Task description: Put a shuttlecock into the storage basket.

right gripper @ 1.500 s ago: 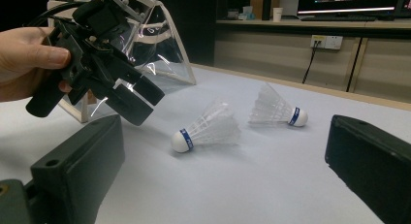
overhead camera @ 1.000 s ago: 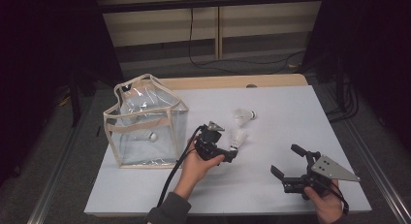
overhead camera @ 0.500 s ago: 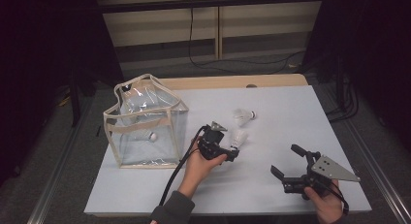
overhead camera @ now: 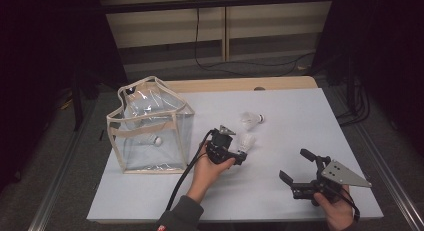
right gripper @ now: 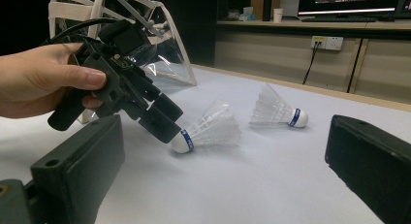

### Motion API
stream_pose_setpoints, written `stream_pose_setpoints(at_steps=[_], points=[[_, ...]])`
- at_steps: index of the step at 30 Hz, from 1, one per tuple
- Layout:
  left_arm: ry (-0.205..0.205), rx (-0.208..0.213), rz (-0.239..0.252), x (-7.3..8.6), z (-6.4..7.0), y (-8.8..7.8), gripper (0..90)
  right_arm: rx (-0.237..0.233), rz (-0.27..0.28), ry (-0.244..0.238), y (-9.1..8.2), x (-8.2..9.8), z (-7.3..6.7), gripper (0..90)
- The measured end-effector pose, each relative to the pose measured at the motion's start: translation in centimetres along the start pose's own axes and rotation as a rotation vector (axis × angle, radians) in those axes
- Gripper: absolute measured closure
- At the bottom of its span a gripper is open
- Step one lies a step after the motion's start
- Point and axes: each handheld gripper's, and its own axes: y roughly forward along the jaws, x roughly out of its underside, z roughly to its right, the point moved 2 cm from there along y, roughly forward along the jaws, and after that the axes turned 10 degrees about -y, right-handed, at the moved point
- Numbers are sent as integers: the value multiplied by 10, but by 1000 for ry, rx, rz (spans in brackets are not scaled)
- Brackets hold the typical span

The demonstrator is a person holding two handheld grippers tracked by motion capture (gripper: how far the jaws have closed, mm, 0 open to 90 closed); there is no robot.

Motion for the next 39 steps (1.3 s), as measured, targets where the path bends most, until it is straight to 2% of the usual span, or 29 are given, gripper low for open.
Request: stream_pose_setpoints(at_steps=[11, 29, 39], points=[[-1, -9, -6, 0, 2, 8, 411, 0, 1, 0, 0, 0, 0, 3], [-23, -22, -27, 0, 2, 17, 500, -1, 0, -2, 0, 0, 0, 3], [-28, -15, -16, 0, 3, 20, 541, -3, -1, -3, 0, 0, 0, 3]])
